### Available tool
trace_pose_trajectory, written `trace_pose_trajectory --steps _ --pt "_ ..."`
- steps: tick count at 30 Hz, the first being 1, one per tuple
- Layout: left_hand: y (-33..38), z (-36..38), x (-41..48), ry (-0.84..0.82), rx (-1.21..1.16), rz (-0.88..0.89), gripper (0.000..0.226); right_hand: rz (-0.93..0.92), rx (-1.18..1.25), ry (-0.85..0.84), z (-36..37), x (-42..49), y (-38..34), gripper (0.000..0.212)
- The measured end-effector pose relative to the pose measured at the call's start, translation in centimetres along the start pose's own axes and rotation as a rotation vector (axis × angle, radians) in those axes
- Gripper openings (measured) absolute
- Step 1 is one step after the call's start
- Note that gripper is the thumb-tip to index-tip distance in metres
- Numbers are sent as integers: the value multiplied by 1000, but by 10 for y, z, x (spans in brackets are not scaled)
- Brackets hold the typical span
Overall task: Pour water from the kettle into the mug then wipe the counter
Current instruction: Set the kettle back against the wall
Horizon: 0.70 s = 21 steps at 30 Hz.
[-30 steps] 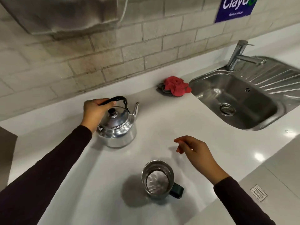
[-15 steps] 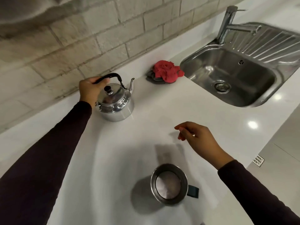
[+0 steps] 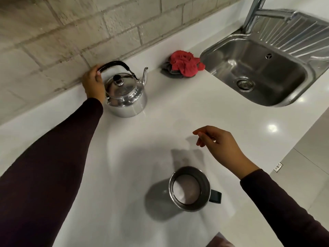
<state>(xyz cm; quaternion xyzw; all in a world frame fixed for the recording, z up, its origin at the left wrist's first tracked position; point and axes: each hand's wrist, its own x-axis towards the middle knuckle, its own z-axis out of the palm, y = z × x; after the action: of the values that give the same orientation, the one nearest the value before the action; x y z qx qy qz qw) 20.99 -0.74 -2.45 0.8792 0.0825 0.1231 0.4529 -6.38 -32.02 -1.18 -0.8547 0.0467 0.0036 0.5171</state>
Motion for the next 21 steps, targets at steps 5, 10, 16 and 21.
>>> trace_pose_trajectory --steps 5,10,16,21 --pt "-11 10 -24 -25 66 -172 45 2 -4 -3 1 -5 3 28" --pt "12 -12 -68 -62 223 -159 44 -17 -22 -45 -3 0 -1 28" --pt "63 -28 -203 -221 -202 -14 25 -103 -44 -112 -6 19 -2 26" --pt "93 -27 -270 -395 -255 -72 21 -146 -10 -202 -15 40 3 22"
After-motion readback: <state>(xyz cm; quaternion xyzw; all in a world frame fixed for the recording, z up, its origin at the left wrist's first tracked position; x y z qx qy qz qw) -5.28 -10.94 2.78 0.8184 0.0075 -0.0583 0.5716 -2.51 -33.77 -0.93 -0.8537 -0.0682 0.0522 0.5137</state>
